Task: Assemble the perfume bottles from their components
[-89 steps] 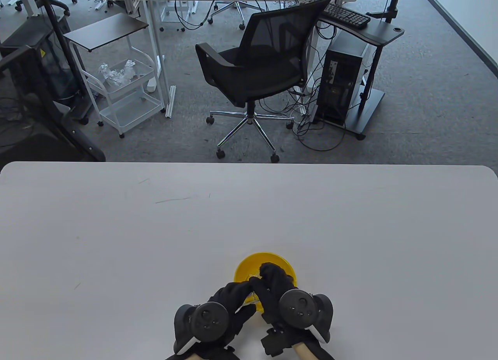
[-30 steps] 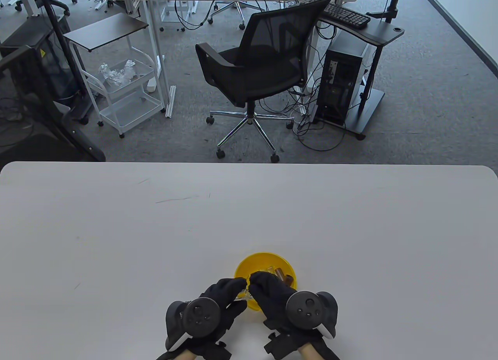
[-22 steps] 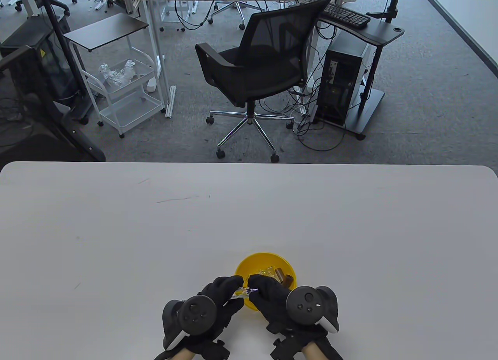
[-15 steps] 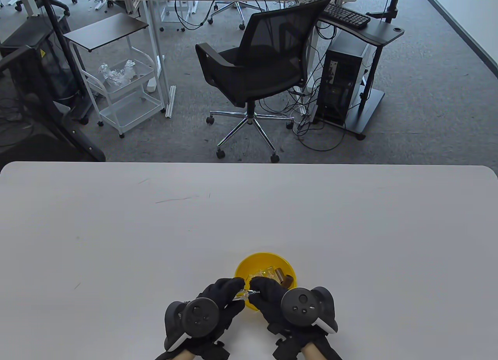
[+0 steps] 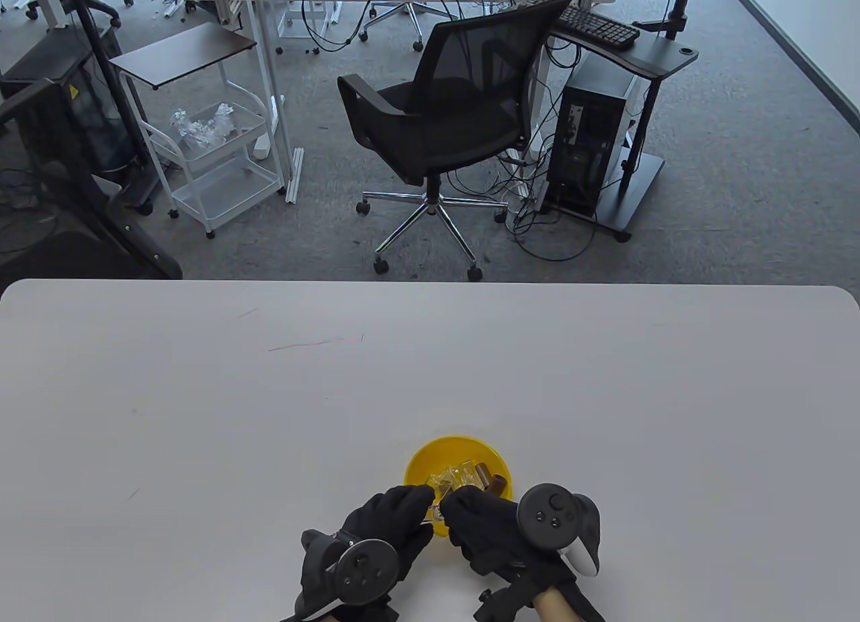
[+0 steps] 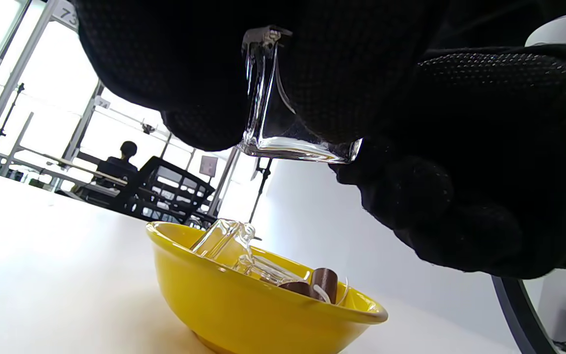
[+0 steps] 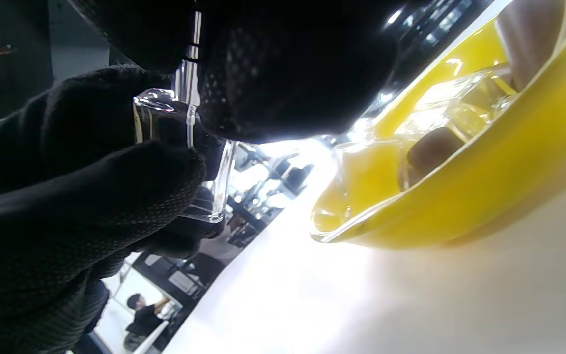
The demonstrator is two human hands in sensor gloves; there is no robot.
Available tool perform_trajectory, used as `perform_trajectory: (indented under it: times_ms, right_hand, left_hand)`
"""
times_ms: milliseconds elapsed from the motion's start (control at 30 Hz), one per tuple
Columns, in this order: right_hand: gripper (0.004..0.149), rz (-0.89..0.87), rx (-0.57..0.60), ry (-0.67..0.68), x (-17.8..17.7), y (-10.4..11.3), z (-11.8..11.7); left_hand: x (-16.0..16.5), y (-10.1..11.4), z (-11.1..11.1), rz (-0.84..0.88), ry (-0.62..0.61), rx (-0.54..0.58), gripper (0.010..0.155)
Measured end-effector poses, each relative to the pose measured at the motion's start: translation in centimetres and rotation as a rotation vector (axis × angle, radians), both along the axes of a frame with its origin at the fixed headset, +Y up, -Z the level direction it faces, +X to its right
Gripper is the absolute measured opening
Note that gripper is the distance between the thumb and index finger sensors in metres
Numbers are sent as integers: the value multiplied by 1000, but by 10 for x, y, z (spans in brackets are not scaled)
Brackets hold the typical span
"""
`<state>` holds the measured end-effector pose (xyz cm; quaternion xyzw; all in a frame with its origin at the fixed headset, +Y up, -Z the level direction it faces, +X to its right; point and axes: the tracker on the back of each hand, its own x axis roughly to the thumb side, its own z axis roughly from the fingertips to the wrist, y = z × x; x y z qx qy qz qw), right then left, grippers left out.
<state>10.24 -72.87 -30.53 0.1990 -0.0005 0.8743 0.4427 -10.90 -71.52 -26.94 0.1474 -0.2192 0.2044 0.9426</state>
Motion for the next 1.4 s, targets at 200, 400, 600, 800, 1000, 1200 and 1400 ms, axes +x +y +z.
perform_trajectory:
  times_ms: [200,400,600,800,1000,1200,1400]
  right_hand:
    - [50,20,86,-67,6,1,1]
    - [44,137,160,-194,16,4,0]
    - [42,389,154,-218,3,3,0]
    - [43,594,212,-257,-16,1,1]
    - [48,781,224,-277,-35,-8,2]
    - [54,813,184,-300,-43,-15,-1]
    - [50,862,208,-350,-46,-18,-2]
  left_hand:
    - [-14,-2,-8,59,59,-51,55]
    - [-35,-7,-19,100,142,-95,55]
    - [-46,-8,-24,144,180,-116,55]
    - [-47,-7,-24,130,187,-113,55]
    - [-45,-5,-23,119,176,-99,55]
    - [-45,-4,-22,125,168,-92,55]
    - [-46,-4,-22,138,161,-97,55]
